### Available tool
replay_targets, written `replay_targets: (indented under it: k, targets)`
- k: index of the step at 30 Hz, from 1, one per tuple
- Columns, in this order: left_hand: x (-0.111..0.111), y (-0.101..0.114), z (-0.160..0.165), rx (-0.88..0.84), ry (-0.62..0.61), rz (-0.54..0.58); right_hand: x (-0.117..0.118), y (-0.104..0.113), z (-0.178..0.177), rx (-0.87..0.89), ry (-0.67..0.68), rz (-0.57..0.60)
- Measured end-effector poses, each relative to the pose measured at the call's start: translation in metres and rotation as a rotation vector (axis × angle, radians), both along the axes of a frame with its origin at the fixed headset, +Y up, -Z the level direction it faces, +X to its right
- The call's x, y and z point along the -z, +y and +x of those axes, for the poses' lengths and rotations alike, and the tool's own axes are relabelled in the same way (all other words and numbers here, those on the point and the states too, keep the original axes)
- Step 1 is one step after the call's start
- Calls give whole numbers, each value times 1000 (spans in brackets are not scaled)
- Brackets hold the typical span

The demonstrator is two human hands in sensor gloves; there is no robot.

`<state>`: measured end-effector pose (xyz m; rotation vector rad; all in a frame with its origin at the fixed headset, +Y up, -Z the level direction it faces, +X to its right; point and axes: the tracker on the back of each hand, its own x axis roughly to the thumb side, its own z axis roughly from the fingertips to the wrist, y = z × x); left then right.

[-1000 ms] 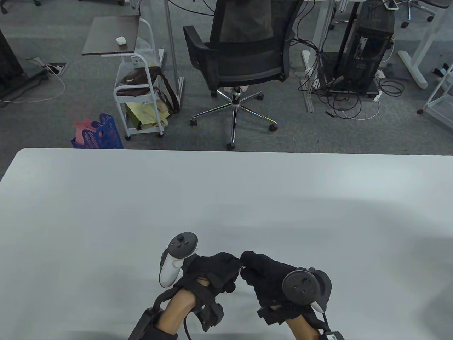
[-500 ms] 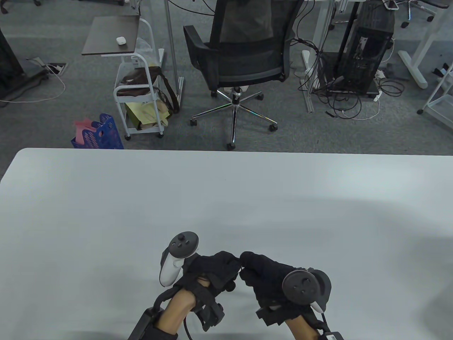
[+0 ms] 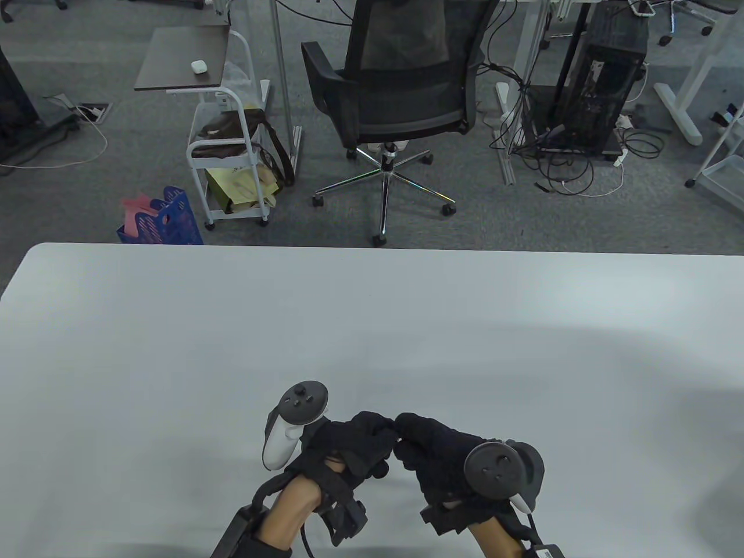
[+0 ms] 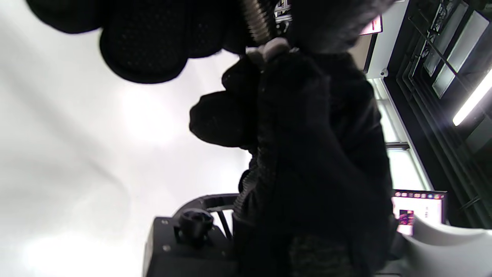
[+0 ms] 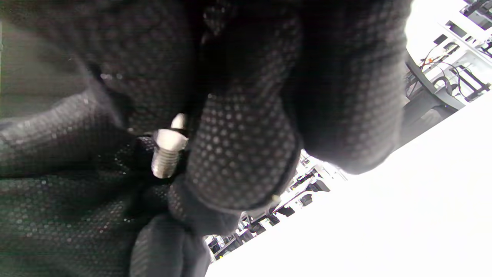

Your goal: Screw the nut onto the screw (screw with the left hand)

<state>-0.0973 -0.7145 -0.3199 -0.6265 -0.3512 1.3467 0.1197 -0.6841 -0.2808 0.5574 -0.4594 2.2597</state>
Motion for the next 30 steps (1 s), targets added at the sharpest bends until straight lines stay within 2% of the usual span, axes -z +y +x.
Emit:
replay_targets:
  k: [2, 6, 10, 15, 19, 23, 27, 30]
  targets:
    - [0, 1, -1, 36, 40, 17, 0, 0, 0, 0, -1, 2]
    - [1, 3, 1, 61, 28, 45, 0, 0, -1, 0, 2, 0]
    - [2, -1, -1, -9, -46, -12, 0, 1, 0, 15, 0, 0]
    - [2, 1, -2, 41, 43, 34, 0, 0, 0, 4, -6, 6]
    - [3, 2, 2, 59, 31, 56, 0, 0, 0, 6, -4, 0]
    - [2, 0, 0, 18, -6, 27, 0, 1, 0, 15, -3, -2]
    - [3, -1, -3, 37, 62, 56, 1, 0, 0, 3, -5, -1]
    - [2, 2, 0, 50, 47, 66, 1, -1, -1, 6, -2, -8]
